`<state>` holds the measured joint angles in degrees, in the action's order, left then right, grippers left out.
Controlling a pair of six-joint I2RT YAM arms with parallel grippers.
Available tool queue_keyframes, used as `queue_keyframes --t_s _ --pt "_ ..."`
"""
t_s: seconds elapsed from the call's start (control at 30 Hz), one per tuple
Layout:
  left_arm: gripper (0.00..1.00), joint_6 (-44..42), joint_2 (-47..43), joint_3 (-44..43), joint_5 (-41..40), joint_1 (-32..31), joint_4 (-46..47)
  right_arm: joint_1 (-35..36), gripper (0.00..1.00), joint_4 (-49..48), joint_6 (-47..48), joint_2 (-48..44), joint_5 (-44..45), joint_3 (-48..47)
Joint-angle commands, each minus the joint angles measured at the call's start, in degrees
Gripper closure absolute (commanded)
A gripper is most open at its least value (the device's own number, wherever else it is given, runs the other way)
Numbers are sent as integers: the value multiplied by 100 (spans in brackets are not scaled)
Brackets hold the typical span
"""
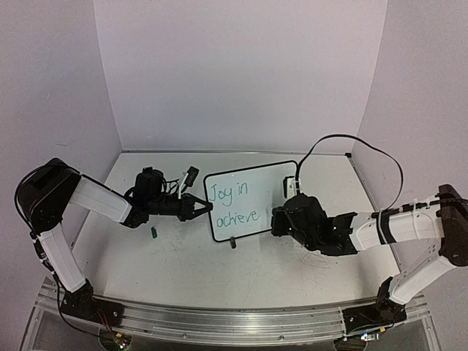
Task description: Write a sentence on the whiteboard
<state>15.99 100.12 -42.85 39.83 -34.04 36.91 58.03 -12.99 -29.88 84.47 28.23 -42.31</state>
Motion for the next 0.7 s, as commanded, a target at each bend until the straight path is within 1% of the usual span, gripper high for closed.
queue_keyframes --t_s 0.0,0.17,0.47,0.67 --pt "100 -193 -170 -152 -82 -50 -158 4 100 -365 229 169 -240 -203" --pt "100 -199 -194 -138 -94 -52 -167 61 100 -495 395 353 -448 -305" --pt "100 -201 -154 -152 -91 -50 -183 111 100 -510 308 142 -401 -37" --pt "100 -236 -141 -137 -215 -50 -175 109 100 -571 582 187 -466 -65"
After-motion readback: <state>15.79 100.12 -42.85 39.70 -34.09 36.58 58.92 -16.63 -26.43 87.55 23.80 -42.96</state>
